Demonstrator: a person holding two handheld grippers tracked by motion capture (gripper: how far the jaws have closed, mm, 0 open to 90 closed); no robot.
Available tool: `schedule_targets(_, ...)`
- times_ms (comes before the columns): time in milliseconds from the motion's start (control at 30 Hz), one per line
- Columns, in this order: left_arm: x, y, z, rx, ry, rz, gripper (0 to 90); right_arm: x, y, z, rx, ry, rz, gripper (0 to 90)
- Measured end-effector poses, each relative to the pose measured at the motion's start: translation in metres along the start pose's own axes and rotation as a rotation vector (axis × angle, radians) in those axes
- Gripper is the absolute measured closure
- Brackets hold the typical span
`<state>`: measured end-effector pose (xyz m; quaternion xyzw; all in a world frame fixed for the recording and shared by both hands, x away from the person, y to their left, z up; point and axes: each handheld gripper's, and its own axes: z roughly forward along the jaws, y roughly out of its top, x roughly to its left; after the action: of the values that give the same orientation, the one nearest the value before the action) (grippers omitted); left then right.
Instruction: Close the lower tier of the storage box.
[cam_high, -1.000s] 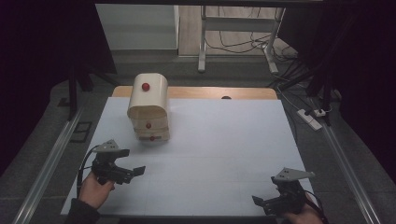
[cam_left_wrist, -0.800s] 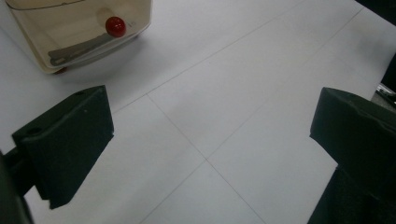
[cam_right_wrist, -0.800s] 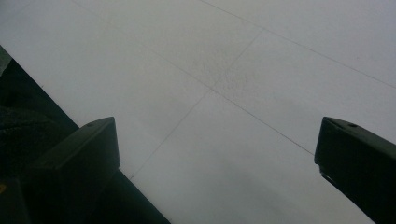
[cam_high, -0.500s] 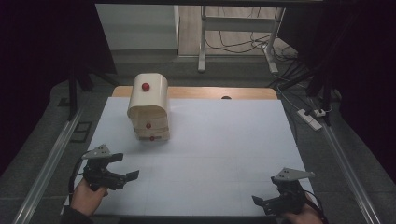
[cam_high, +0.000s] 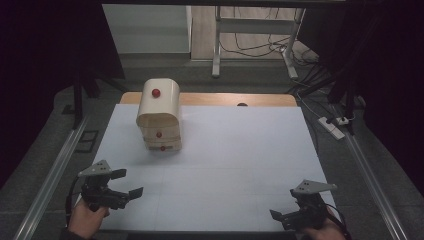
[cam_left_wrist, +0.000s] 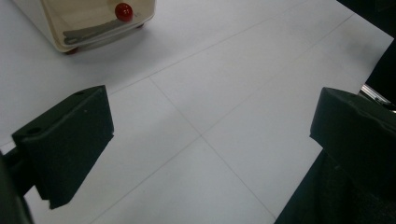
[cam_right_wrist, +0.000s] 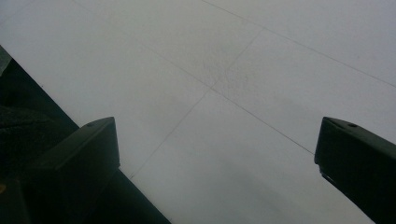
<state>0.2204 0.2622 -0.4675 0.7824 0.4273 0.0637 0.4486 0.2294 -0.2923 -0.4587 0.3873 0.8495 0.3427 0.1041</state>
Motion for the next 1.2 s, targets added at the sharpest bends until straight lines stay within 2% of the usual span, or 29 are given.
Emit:
schedule_targets(633,-0.002,-0.018,-0.018,0.002,-0.011,-0.035,0.0,0.000,0.000,0.000,-0.001,-0.001,0.000,0.0)
schedule_targets(1200,-0.006,-0.036,-0.035,0.011,0.019,-0.053,0.0,0.000,0.000,0.000,0.002,-0.003,-0.001,0.0)
